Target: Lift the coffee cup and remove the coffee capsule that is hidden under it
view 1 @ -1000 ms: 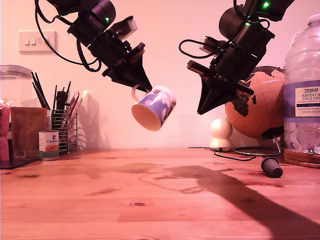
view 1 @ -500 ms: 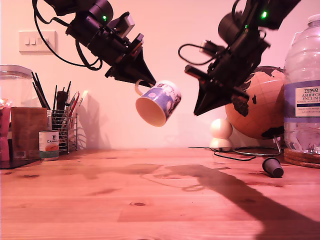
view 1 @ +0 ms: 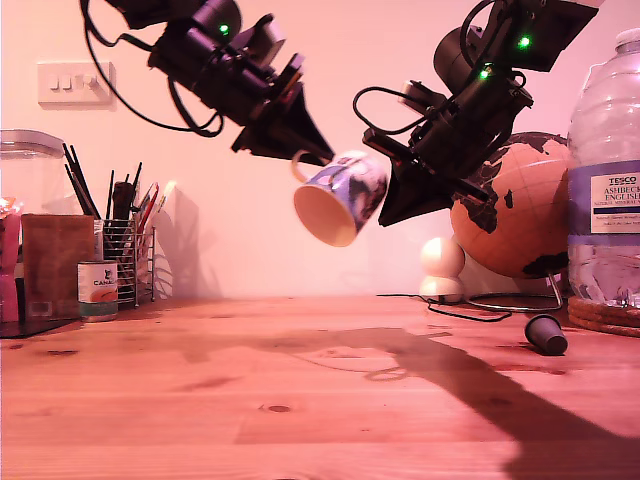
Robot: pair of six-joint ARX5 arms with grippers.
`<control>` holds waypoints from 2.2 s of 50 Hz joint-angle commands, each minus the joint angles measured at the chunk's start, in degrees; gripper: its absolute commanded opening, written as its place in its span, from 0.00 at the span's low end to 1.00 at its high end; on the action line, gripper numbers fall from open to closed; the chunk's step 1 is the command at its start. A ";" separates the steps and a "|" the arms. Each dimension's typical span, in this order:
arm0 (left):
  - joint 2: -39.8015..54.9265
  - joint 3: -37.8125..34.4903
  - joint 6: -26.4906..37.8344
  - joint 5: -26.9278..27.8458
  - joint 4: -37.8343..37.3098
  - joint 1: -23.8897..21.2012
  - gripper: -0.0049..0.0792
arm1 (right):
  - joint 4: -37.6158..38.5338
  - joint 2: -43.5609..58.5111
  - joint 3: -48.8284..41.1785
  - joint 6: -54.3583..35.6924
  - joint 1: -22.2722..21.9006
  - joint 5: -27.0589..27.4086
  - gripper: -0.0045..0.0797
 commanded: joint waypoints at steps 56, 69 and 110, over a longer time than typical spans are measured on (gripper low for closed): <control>-1.33 0.90 -0.13 -1.31 4.55 -0.24 0.03 | -4.70 0.90 -0.20 -0.11 0.17 -4.46 0.04; -1.33 0.90 -0.15 -1.29 4.59 -0.26 0.03 | -3.41 0.90 -0.20 0.07 0.22 -4.85 0.04; -1.31 0.90 -0.15 -2.34 4.48 -1.64 0.03 | 0.72 0.90 1.22 3.72 0.33 -10.05 0.04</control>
